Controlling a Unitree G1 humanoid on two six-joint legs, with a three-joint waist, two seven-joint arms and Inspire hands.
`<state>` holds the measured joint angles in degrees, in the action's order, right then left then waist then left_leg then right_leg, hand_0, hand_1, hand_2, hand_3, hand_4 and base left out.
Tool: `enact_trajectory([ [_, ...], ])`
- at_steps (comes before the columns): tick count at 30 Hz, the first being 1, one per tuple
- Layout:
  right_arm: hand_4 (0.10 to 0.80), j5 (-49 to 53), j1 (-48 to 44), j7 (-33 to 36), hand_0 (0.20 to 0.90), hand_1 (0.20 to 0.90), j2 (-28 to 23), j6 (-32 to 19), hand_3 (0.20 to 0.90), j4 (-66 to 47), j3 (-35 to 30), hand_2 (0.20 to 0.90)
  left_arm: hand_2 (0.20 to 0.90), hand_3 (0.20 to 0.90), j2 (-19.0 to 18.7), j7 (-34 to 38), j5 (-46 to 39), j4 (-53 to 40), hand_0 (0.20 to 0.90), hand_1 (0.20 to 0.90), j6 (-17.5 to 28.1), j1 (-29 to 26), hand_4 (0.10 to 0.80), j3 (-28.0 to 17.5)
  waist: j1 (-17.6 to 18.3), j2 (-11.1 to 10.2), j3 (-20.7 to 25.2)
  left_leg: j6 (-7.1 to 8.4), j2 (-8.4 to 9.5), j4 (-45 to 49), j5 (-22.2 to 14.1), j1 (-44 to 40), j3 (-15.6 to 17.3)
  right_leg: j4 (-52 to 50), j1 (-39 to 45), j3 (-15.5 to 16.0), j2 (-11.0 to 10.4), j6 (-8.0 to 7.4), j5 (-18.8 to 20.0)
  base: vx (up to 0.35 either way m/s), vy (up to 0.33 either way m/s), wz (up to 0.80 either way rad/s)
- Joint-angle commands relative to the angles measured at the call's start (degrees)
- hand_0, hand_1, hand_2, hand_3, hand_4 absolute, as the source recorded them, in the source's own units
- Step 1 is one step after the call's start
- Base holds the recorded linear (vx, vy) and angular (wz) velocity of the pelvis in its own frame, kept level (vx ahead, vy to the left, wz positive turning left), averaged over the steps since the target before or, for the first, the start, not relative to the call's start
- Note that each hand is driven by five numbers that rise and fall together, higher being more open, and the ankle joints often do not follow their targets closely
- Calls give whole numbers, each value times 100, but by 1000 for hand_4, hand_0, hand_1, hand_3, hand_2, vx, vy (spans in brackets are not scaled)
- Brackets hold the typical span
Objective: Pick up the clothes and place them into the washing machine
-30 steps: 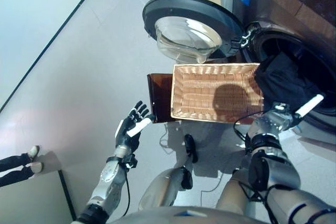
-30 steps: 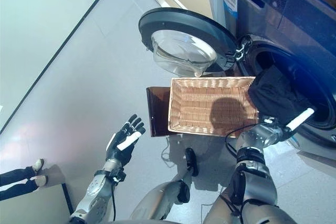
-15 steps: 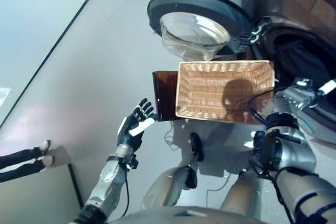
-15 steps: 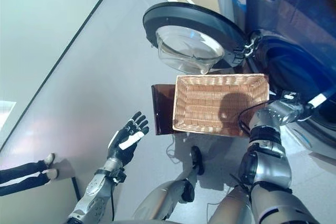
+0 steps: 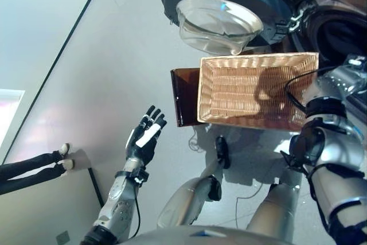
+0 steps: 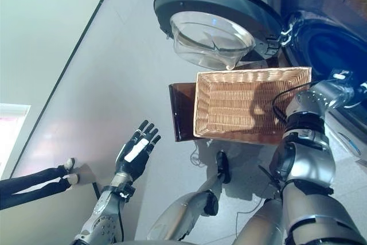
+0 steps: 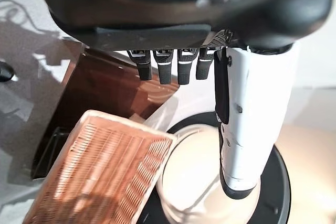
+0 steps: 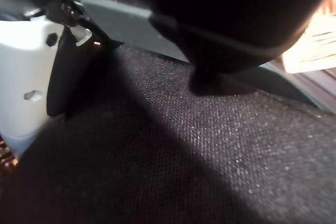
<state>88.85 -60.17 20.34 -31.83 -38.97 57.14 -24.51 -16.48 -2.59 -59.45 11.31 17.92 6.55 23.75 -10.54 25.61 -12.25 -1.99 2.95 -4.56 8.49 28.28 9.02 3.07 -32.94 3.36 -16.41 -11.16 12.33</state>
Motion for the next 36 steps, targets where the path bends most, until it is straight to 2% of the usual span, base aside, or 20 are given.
enact_trajectory([
  [1,300,-211,-734,-178,200,200,-867,-413,200,-453,638,200,900,900,40,-24,-346,-380,900,900,486,-212,800,-95,-141,394,87,749,-34,-44,-195,-140,-22,-1113,-557,-2,210,344,-618,6,-8,-4],
  [14,300,-145,-620,-132,200,200,-1271,-786,200,-617,405,200,900,900,27,42,-347,-135,900,900,521,-243,800,-330,25,418,273,747,-23,-44,-219,-163,71,-1253,-668,-121,299,371,-706,8,-7,-4],
  [19,300,-264,-470,1,200,200,-1526,-770,200,-582,301,200,900,900,-26,-15,-386,-157,900,900,481,-155,800,-405,87,418,324,721,-5,-44,-209,-190,70,-1252,-645,-97,306,374,-668,0,0,0],
  [26,300,-503,-637,237,200,200,-1735,-661,200,-491,501,200,900,900,-117,-14,-440,-263,900,900,471,-28,800,-452,47,418,372,708,-6,-44,-241,-191,75,-1225,-656,-83,284,355,-680,-16,-1,-3],
  [27,347,-623,-679,305,266,266,-1792,-575,266,-428,592,266,900,900,-158,-24,-442,-322,900,900,468,5,800,-456,32,418,361,705,-22,-44,-203,-169,81,-1237,-692,-79,297,373,-626,0,0,0],
  [28,541,-652,-705,336,538,538,-1809,-557,538,-408,607,538,900,900,-158,-23,-443,-330,900,900,464,13,800,-455,26,418,374,710,-18,-44,-236,-183,74,-1239,-677,-82,293,362,-670,0,0,0],
  [29,800,-835,-746,574,900,900,-1922,-395,900,-66,707,900,900,900,-193,-7,-413,-321,900,900,458,38,800,-482,1,418,380,715,-33,-44,-238,-186,67,-1258,-669,-61,300,365,-668,0,0,0],
  [36,800,-1246,-785,867,900,900,-1841,-186,900,-121,875,900,900,900,-187,36,-346,-362,900,900,436,20,800,-505,2,365,364,723,-61,-44,-246,-181,66,-1229,-640,14,327,377,-655,-9,-1,0],
])
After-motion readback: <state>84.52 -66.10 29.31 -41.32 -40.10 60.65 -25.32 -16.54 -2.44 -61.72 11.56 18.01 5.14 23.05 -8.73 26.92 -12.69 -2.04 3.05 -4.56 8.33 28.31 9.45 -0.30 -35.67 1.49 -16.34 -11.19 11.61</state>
